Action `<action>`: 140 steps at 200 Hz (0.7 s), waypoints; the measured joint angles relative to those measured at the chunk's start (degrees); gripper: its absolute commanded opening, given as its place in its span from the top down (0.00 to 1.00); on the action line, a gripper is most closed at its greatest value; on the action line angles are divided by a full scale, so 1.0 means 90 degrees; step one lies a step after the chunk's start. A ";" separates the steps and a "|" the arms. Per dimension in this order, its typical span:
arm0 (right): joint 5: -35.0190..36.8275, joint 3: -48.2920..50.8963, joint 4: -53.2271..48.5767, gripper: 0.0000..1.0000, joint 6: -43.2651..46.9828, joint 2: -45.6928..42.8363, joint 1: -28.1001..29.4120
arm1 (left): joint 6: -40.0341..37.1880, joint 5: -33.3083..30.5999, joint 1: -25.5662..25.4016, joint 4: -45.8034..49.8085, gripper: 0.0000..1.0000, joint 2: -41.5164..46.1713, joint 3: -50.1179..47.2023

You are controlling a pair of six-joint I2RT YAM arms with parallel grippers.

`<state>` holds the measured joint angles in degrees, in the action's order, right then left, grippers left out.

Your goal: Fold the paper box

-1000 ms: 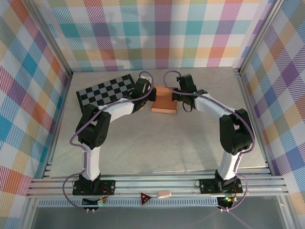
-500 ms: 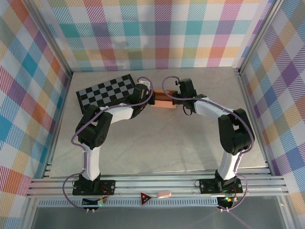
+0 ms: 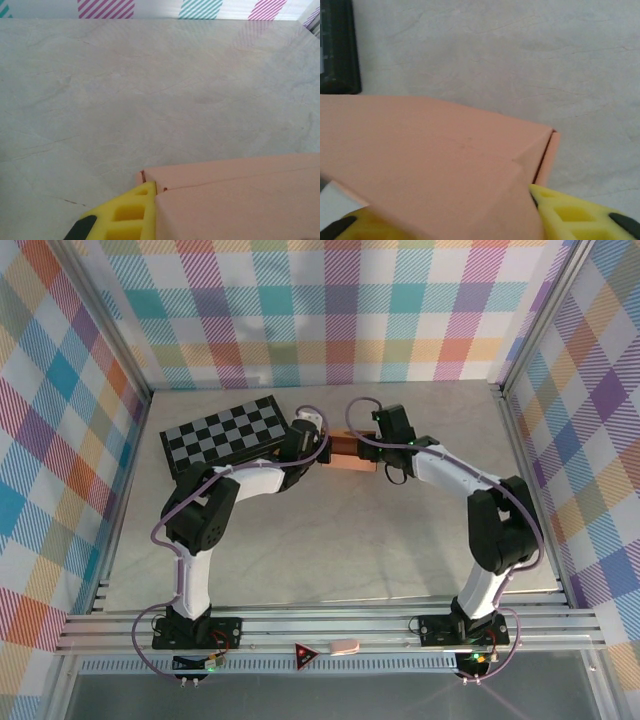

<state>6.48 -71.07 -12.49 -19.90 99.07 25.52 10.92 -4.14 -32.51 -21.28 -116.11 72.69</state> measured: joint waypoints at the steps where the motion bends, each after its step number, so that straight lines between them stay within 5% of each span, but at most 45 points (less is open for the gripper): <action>1: -0.0010 0.0005 -0.0007 0.48 -0.0010 -0.0010 0.0002 | 0.0000 0.0000 0.0000 0.0000 1.00 0.0000 0.0000; 55: -0.0675 0.0656 -0.0228 0.40 -0.1938 -0.1277 0.0056 | -0.0007 -0.0100 -0.0029 0.0085 1.00 0.0000 0.0036; 94: -0.0593 0.0758 -0.0231 0.38 -0.4617 -0.2186 0.0085 | -0.0024 -0.0272 -0.0131 0.0090 1.00 -0.0002 0.0036; 140: -0.0525 0.0663 0.0364 0.40 -0.7378 -0.1659 0.0097 | -0.0024 -0.0498 -0.0231 0.0112 1.00 0.0000 0.0036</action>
<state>1.76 -65.10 -9.21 -86.30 84.14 26.39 10.70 -8.62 -34.59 -20.27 -116.11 73.01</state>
